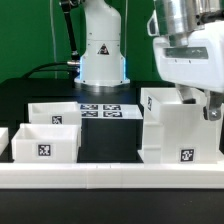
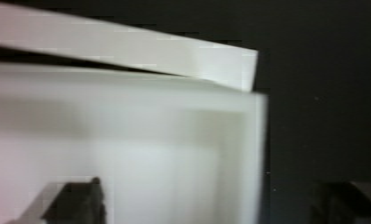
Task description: Assemble drawer
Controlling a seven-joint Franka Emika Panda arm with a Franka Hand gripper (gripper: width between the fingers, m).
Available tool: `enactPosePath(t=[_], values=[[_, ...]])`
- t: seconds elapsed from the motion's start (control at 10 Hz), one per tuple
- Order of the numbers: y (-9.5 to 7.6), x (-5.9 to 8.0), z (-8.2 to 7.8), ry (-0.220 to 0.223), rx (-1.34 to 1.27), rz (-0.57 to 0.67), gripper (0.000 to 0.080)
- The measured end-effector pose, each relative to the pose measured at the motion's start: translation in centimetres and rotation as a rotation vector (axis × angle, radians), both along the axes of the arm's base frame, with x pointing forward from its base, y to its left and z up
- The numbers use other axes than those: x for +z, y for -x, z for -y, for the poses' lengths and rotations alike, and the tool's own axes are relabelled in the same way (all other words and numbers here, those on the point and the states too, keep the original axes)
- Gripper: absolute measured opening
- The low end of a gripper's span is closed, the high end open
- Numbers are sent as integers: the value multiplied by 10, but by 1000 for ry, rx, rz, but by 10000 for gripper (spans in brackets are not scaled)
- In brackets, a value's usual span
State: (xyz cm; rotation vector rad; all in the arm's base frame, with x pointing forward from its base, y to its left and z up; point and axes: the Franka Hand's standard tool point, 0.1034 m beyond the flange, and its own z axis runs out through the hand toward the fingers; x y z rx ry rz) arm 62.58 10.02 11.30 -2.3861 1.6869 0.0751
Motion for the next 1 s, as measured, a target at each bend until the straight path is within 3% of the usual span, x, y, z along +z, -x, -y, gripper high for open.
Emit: enactPosePath(t=[0.4,0.5,0.9,1.0], values=[[43,32,30,29,385,59,649],[48,34,36,33,462,69,649],[49,32,35,38,475,67,649],[56,26,41,68,614,60,649]])
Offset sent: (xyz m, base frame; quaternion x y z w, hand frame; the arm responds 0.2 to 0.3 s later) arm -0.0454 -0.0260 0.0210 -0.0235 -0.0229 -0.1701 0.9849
